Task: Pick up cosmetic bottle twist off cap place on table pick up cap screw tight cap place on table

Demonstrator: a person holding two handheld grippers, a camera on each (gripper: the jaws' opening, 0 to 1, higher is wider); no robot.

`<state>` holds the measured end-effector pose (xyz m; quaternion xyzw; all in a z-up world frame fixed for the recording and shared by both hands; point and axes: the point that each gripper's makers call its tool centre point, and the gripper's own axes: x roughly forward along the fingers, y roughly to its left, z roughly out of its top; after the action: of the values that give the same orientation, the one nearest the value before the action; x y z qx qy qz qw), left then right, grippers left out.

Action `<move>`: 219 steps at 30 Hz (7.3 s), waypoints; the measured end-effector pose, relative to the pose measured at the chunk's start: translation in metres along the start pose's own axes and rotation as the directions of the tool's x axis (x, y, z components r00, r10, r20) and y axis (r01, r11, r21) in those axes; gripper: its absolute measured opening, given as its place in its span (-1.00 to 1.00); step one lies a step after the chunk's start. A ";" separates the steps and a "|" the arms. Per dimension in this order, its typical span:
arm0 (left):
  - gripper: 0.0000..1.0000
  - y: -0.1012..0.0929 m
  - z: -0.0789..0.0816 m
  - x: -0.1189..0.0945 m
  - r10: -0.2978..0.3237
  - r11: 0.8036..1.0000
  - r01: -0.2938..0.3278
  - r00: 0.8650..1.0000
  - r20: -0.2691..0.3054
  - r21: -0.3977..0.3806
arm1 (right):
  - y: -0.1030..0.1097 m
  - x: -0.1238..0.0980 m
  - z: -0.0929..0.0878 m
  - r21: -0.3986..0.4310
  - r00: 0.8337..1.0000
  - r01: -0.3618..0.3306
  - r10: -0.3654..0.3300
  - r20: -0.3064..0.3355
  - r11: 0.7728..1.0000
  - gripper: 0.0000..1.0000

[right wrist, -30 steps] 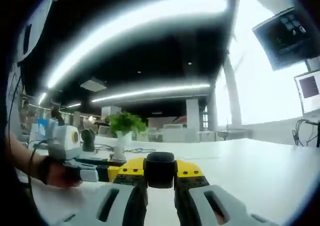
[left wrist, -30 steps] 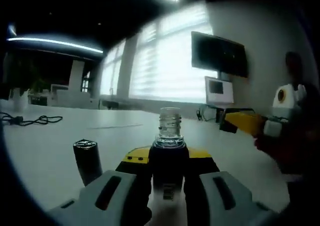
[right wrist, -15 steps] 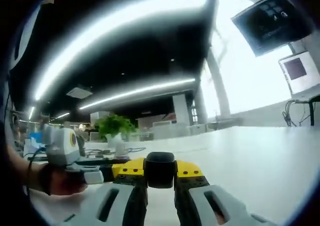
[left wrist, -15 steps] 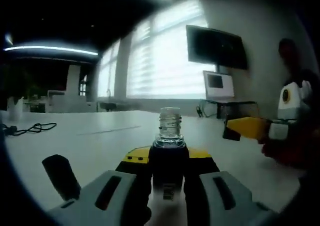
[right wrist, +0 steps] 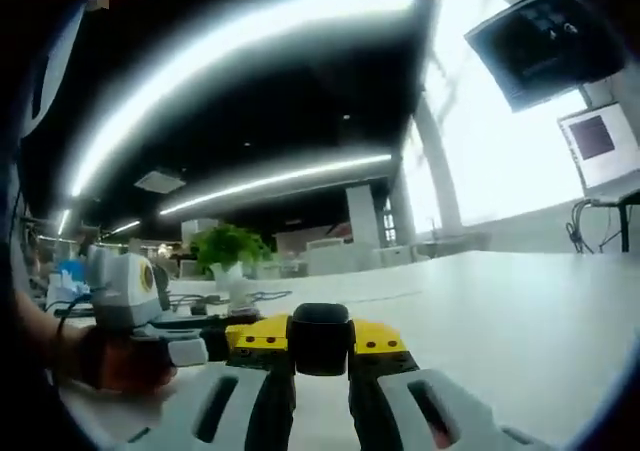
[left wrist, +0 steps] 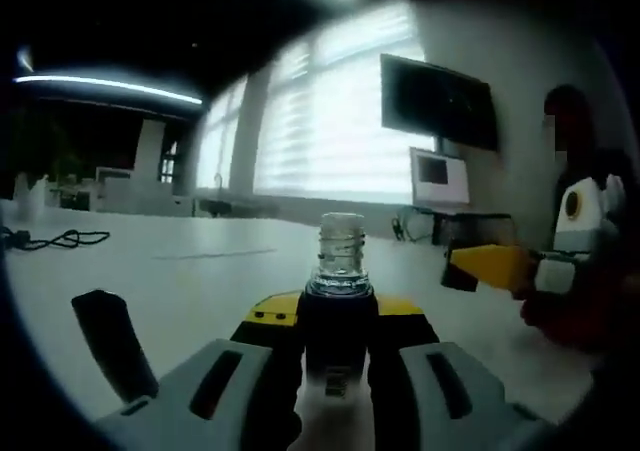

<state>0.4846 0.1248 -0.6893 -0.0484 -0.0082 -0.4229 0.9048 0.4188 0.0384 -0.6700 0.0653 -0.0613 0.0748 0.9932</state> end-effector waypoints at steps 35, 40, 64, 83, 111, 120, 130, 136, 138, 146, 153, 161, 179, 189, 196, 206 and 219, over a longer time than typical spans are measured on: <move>-0.62 0.014 0.001 -0.069 0.047 0.999 -0.045 0.997 -0.060 0.029 | 0.002 0.019 -0.048 -0.020 0.969 -0.005 -0.001 -0.247 1.000 -0.73; -0.62 0.016 0.009 -0.085 0.053 0.999 -0.053 0.998 -0.032 0.006 | 0.005 0.023 -0.055 -0.071 0.960 -0.015 -0.005 -0.280 0.997 -0.73; -0.66 -0.008 0.000 -0.100 0.000 0.989 0.005 0.999 -0.034 0.149 | 0.002 0.020 -0.072 -0.170 0.932 -0.048 -0.017 -0.363 0.984 -0.73; -0.65 0.004 0.009 -0.105 0.031 0.996 -0.033 0.999 0.023 0.078 | 0.002 0.018 -0.077 -0.160 0.923 -0.060 -0.006 -0.384 0.985 -0.48; -0.58 0.019 0.020 -0.128 0.110 0.993 -0.113 0.991 0.071 0.027 | 0.026 -0.018 -0.007 -0.079 0.957 -0.288 0.284 -0.064 0.954 -0.22; -0.60 0.005 0.019 -0.134 0.077 0.994 -0.081 0.995 0.056 0.073 | 0.033 -0.017 -0.009 -0.092 0.946 -0.322 0.317 -0.063 0.942 -0.19; -0.59 0.017 0.023 -0.122 0.088 0.996 -0.087 0.994 0.061 -0.009 | 0.028 -0.016 -0.007 -0.079 0.954 -0.298 0.295 -0.050 0.951 -0.23; -0.47 -0.001 0.018 -0.098 0.014 1.000 -0.014 0.999 0.031 -0.013 | 0.029 -0.016 -0.009 -0.093 0.953 -0.302 0.298 -0.055 0.949 -0.23; -0.44 -0.005 0.014 -0.090 0.003 1.000 -0.004 1.000 0.009 0.021 | 0.029 -0.017 -0.008 -0.097 0.954 -0.299 0.295 -0.050 0.949 -0.24; -0.47 -0.006 0.008 -0.065 -0.001 1.000 0.001 1.000 -0.003 0.018 | 0.024 -0.016 -0.007 -0.084 0.958 -0.286 0.283 -0.046 0.955 -0.26; -0.47 0.001 0.003 -0.044 0.006 1.000 -0.006 1.000 -0.015 -0.006 | 0.023 -0.016 -0.008 -0.082 0.959 -0.281 0.278 -0.047 0.956 -0.26; -0.51 -0.003 0.002 -0.023 -0.004 1.000 0.005 1.000 -0.018 0.016 | 0.021 -0.014 -0.010 -0.086 0.960 -0.277 0.273 -0.056 0.957 -0.28; -0.58 -0.006 -0.002 -0.002 -0.027 0.997 0.029 0.999 -0.023 0.065 | 0.021 -0.014 -0.012 -0.101 0.961 -0.274 0.269 -0.066 0.956 -0.28; -0.71 -0.004 -0.006 0.003 -0.025 0.998 0.028 0.999 -0.041 0.058 | 0.017 -0.014 -0.010 -0.102 0.965 -0.261 0.257 -0.056 0.960 -0.31; -0.71 -0.005 -0.006 0.002 -0.016 0.998 0.018 0.999 -0.033 0.062 | 0.017 -0.014 -0.011 -0.104 0.964 -0.263 0.258 -0.058 0.959 -0.32; -0.72 -0.004 -0.005 -0.001 -0.019 0.999 0.021 0.999 -0.034 0.039 | 0.017 -0.012 -0.014 -0.109 0.963 -0.267 0.260 -0.068 0.958 -0.34; -0.72 -0.009 0.008 -0.026 -0.112 0.993 0.113 0.993 -0.028 0.039 | 0.015 -0.012 -0.010 -0.101 0.967 -0.253 0.249 -0.055 0.962 -0.36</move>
<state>0.4614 0.1400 -0.6823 -0.0237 -0.0077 -0.4734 0.8805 0.4062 0.0534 -0.6799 0.0020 -0.0522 0.1979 0.9788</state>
